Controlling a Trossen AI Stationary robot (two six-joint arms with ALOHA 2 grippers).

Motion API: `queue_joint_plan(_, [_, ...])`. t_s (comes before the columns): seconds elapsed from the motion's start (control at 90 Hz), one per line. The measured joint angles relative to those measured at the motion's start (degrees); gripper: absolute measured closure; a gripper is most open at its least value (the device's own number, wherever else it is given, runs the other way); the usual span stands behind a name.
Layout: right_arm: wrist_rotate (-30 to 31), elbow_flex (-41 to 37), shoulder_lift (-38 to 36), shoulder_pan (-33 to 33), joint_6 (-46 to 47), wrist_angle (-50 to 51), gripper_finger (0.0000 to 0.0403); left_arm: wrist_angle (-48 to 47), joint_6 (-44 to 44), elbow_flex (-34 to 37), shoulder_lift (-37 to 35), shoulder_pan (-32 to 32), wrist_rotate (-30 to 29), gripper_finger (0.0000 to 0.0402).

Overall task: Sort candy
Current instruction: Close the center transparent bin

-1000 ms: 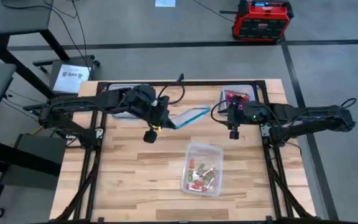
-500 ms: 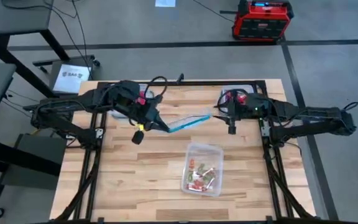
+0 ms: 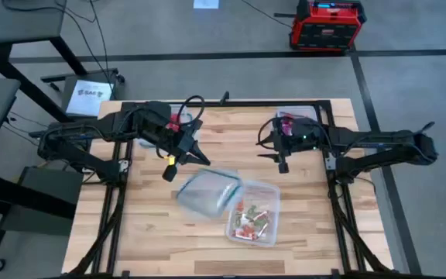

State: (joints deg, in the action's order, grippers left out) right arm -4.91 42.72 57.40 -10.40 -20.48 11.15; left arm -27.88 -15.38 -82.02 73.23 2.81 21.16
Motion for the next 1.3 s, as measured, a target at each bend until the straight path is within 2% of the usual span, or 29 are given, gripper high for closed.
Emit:
queue_joint_plan(0.211, [2.2,0.0,-5.5,0.0,3.5,5.5,0.0236,-5.8,1.9,0.0,0.0,0.0,-9.0,0.0401])
queue_joint_plan(0.3, [1.3,0.1,-7.1,0.8,10.7,8.1,0.0236,-10.0,5.0,0.0,0.0,0.0,-12.5,0.0401])
queue_joint_plan(0.444, [-3.3,0.1,-6.2,4.0,23.9,15.0,0.0236,-12.3,11.4,3.2,1.1,-0.1,-13.5,0.0401])
queue_joint_plan(0.567, [-3.7,0.0,-2.2,10.1,26.7,20.5,0.0237,-12.1,13.2,8.0,2.0,-1.2,-13.6,0.0401])
queue_joint_plan(0.733, [2.2,-1.4,6.6,16.2,24.5,15.3,0.0237,-6.7,16.1,13.8,1.9,-1.7,-14.2,0.0401])
queue_joint_plan(0.956, [5.1,-0.2,17.3,15.0,25.0,14.0,0.0237,-5.9,18.2,14.7,1.9,-2.3,-14.5,0.0401])
queue_joint_plan(1.2, [3.0,3.3,23.4,14.7,28.5,13.2,0.0238,-6.0,16.5,14.7,1.9,-4.4,-14.4,0.0401])
queue_joint_plan(1.3, [-0.4,5.1,24.5,14.2,29.4,14.9,0.0248,-6.0,16.1,14.7,1.9,-4.8,-14.4,0.0401])
